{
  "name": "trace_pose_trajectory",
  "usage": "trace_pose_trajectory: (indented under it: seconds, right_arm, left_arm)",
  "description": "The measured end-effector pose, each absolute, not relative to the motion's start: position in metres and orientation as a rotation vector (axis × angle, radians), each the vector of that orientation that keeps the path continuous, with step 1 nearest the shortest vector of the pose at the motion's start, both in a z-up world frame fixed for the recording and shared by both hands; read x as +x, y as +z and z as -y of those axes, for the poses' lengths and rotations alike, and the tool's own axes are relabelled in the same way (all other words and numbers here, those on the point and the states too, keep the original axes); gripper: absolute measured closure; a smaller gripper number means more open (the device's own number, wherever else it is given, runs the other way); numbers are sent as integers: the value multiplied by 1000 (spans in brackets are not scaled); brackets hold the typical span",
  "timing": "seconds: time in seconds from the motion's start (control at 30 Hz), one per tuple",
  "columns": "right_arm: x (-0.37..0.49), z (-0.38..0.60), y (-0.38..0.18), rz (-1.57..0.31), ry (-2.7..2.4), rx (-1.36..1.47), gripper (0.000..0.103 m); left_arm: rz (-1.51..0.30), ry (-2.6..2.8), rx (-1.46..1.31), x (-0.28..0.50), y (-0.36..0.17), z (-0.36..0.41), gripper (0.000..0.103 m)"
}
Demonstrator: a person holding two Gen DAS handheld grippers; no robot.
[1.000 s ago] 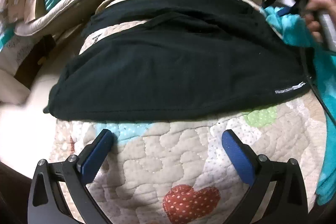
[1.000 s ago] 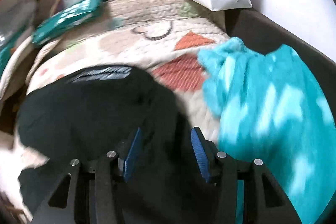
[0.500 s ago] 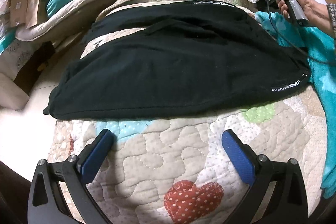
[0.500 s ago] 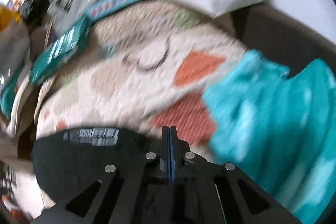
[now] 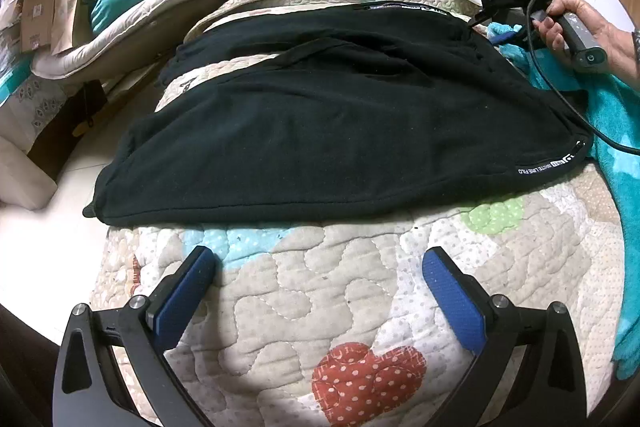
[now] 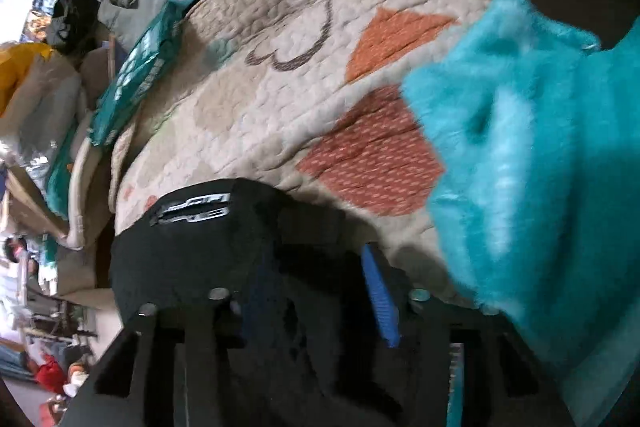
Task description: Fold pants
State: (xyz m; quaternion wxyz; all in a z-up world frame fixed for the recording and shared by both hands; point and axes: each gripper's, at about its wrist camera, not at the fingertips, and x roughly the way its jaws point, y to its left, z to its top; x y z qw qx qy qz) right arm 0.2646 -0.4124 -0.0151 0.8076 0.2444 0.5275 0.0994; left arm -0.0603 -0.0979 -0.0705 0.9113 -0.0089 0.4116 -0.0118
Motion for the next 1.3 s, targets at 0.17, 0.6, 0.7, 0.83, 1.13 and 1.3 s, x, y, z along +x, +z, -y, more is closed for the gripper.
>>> trace_pose_trajectory:
  seconds: [0.17,0.6,0.7,0.83,1.13,1.3]
  right_arm:
    - [275,419,-27,-1109,244,686,88]
    - [276,407,27,-926,-116,228,96]
    - [270,422,17,-960,-215,212,95]
    - [244,446,25,-1003,-151,340,87]
    - [154,373,18,-1205,35,94,58]
    - [134,371,-14,-1336,-66,-62,62]
  left_arm:
    - [-848,-25,-20,-60,-70,98,0]
    - [-848,-24,-18,-60,-71,98,0]
    - [-847,-21,-14,-60,-71,98,0]
    - [-845,-15,-6,-61,-71,99,0]
    - [-809,-64,15,-56,-28,92,0]
    - [-730,-33,33,-47,12,66,0]
